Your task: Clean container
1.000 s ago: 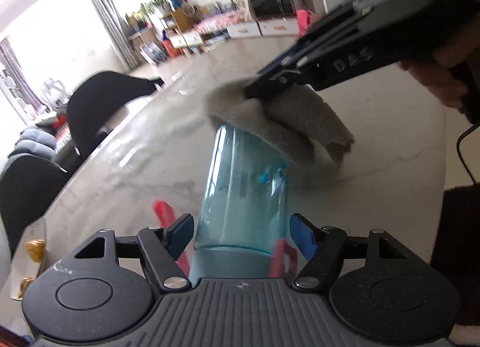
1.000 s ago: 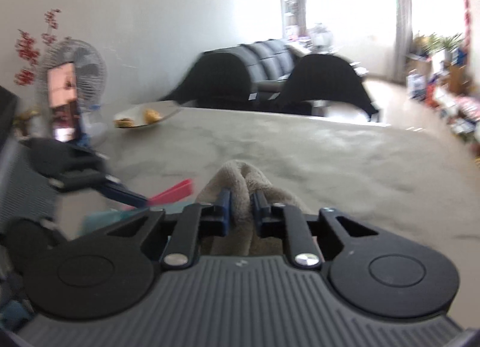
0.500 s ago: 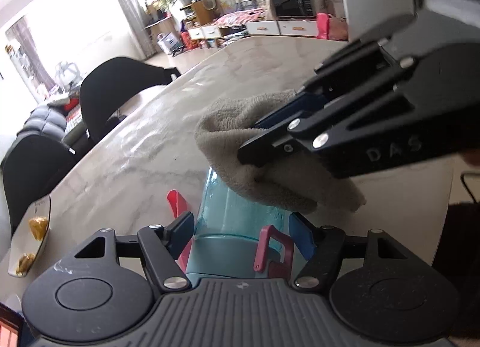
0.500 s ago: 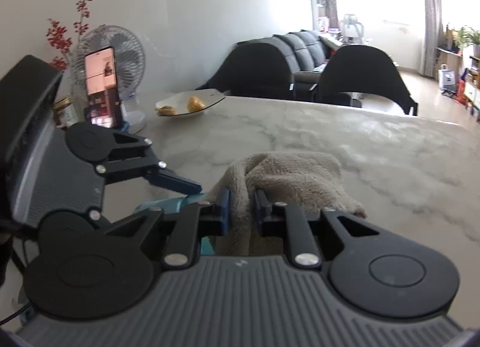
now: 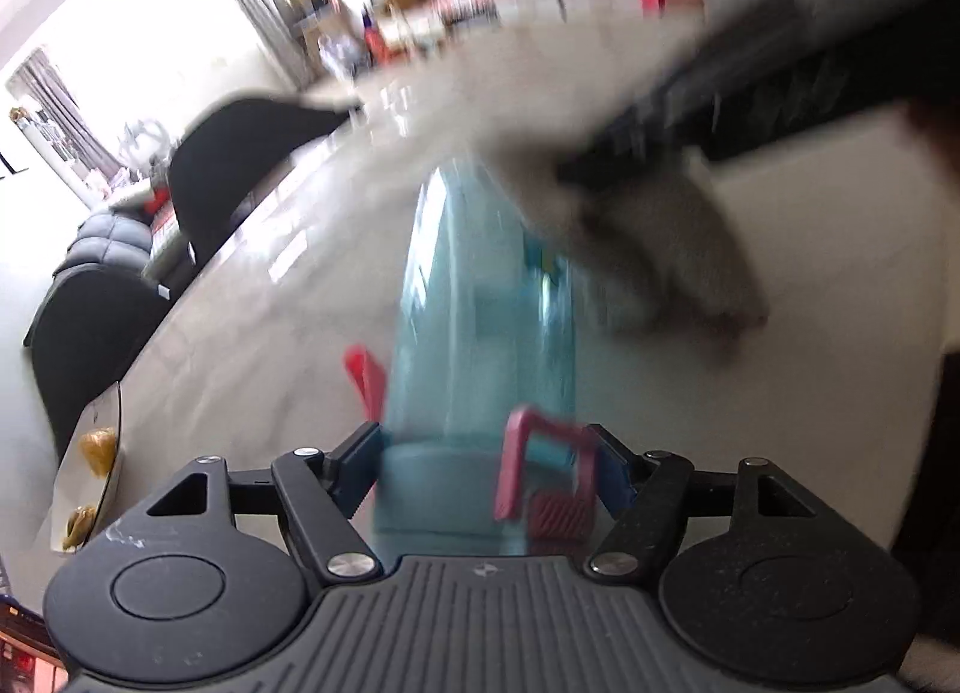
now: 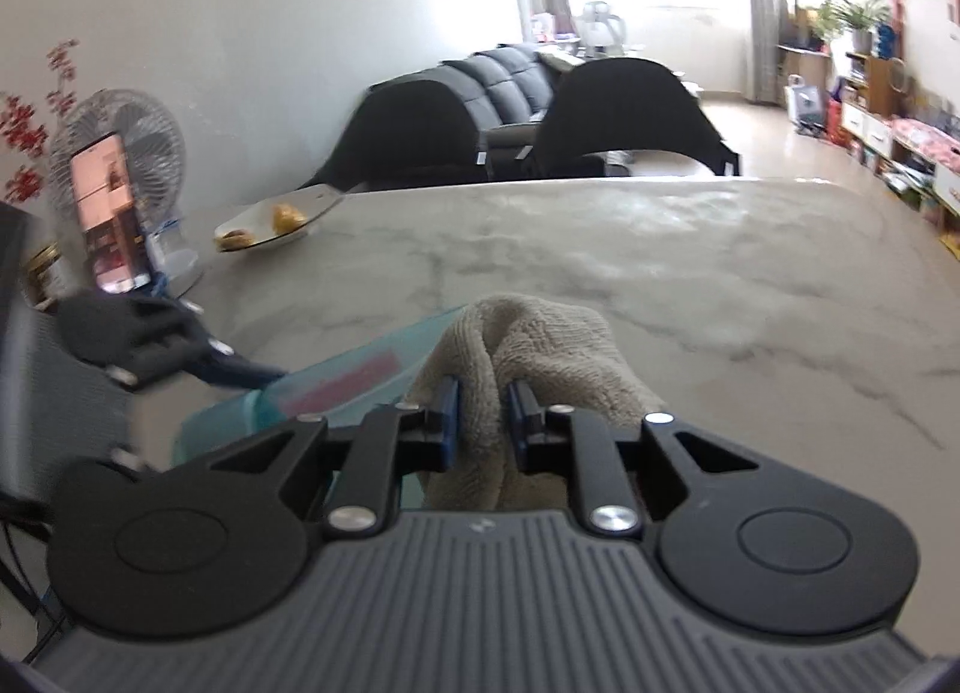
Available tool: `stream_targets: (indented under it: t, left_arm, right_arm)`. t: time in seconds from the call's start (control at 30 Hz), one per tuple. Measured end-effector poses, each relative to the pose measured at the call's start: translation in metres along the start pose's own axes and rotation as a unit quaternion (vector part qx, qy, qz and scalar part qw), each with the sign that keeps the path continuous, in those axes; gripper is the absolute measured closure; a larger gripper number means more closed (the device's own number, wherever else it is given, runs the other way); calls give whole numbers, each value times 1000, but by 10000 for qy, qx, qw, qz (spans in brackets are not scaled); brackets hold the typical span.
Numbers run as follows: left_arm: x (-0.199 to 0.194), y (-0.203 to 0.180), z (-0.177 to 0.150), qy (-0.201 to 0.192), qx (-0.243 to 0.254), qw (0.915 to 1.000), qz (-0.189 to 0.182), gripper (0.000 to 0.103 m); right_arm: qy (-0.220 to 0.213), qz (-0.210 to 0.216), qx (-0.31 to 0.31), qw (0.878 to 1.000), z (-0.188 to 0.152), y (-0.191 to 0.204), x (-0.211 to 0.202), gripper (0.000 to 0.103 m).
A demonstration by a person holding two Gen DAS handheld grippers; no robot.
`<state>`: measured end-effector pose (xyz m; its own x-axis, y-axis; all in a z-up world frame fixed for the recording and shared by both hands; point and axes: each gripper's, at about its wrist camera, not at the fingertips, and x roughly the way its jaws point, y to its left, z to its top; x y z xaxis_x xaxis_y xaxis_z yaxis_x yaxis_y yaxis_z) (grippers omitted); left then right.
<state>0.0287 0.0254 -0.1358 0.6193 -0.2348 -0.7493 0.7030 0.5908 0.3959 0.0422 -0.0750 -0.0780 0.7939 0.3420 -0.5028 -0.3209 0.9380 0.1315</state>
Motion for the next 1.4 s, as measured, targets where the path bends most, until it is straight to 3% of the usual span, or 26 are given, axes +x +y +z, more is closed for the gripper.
stream_targets:
  t: [0.13, 0.37, 0.57, 0.7, 0.9, 1.1, 1.2, 1.4]
  left_arm:
    - [0, 12, -5, -123, -325, 9991, -257, 29]
    - [1, 24, -15, -313, -303, 9973, -595, 28]
    - [6, 33, -24, -442, -455, 9946, -817, 28]
    - [11, 38, -31, -471, -735, 9903, -1085, 27]
    - [18, 43, -44, -586, -1179, 9803, -1475, 26]
    - [20, 42, -48, -695, -1192, 9792, -1486, 26]
    - [20, 42, -49, -727, -1190, 9787, -1508, 26]
    - [23, 47, -49, -796, -1176, 9771, -1585, 26]
  right_arm:
    - [3, 3, 14, 10000, -1, 2, -1, 85]
    - [9, 9, 39, 10000, -2, 6, -3, 83]
    - [-8, 33, 58, 10000, -3, 10, -6, 74]
    - [-137, 129, -12, 9998, 0, 17, -5, 62]
    - [78, -108, -48, 9999, -10, 20, 16, 67]
    - [210, -318, 96, 9992, -11, 8, 17, 73]
    - [187, -148, 128, 9996, -8, 10, 12, 74]
    - [103, 615, 138, 9980, -2, 26, 5, 75]
